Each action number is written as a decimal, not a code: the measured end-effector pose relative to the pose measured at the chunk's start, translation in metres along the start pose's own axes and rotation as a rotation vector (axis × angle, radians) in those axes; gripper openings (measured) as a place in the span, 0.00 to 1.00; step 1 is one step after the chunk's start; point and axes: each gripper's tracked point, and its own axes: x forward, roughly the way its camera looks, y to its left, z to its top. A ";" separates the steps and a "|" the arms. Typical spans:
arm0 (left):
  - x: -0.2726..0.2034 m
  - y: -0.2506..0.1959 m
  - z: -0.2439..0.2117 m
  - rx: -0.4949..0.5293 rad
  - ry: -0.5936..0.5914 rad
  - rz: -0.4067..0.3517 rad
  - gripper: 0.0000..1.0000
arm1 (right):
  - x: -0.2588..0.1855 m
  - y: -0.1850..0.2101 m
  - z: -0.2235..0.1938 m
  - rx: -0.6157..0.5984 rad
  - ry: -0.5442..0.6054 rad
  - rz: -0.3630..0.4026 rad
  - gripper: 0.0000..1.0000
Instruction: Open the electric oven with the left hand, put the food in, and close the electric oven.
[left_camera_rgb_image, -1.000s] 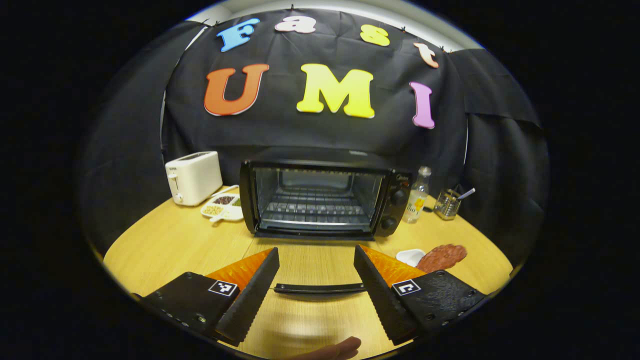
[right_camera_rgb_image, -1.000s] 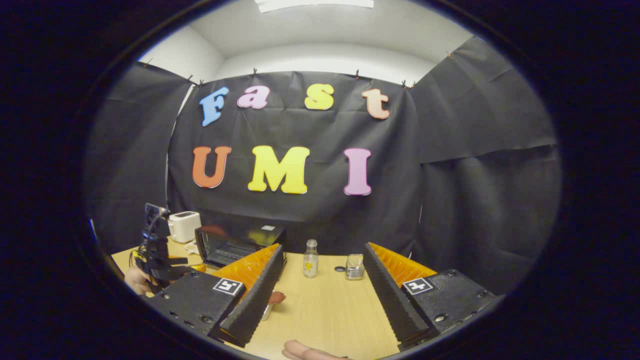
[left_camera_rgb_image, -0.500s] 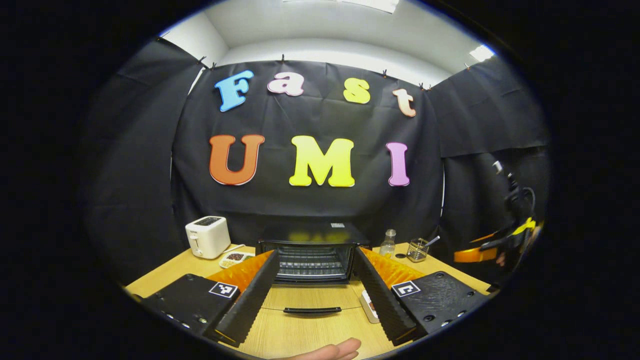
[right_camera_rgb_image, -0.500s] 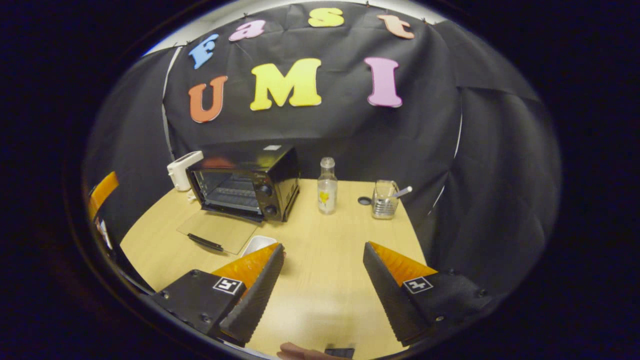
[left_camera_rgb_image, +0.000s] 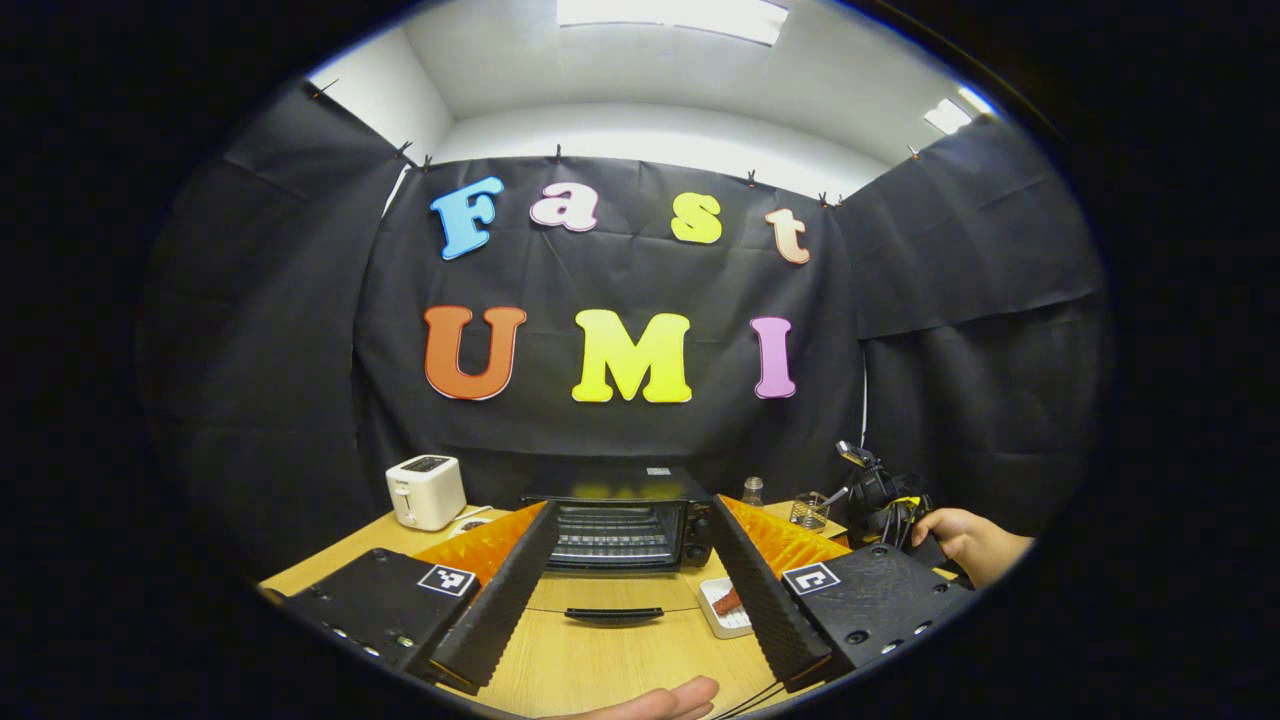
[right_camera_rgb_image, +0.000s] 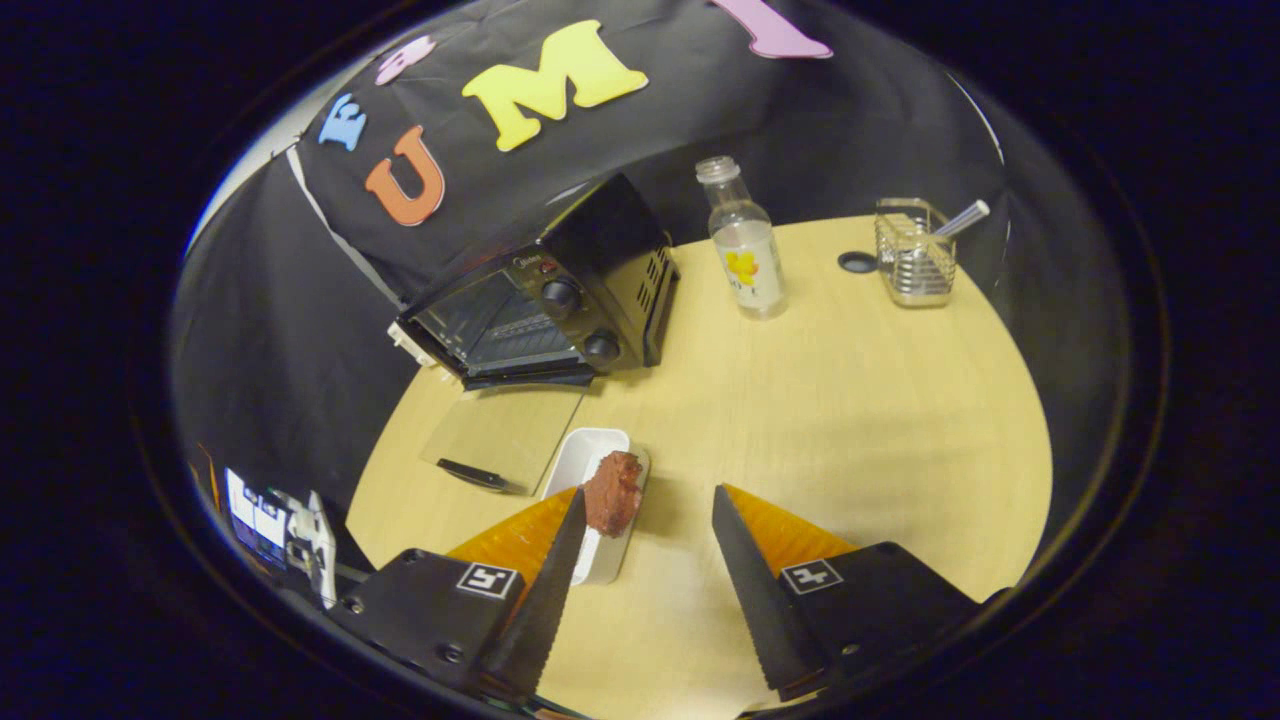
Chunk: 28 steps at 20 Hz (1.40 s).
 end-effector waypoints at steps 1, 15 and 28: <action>-0.001 -0.003 -0.005 0.009 0.016 -0.006 0.96 | 0.009 0.001 -0.005 0.022 0.015 0.031 0.78; -0.020 0.010 -0.024 0.012 0.079 0.034 0.96 | -0.026 0.040 -0.016 -0.202 -0.111 -0.003 0.08; -0.019 0.057 -0.043 -0.017 0.123 0.113 0.96 | -0.059 0.105 0.009 -0.638 -0.424 -0.275 0.08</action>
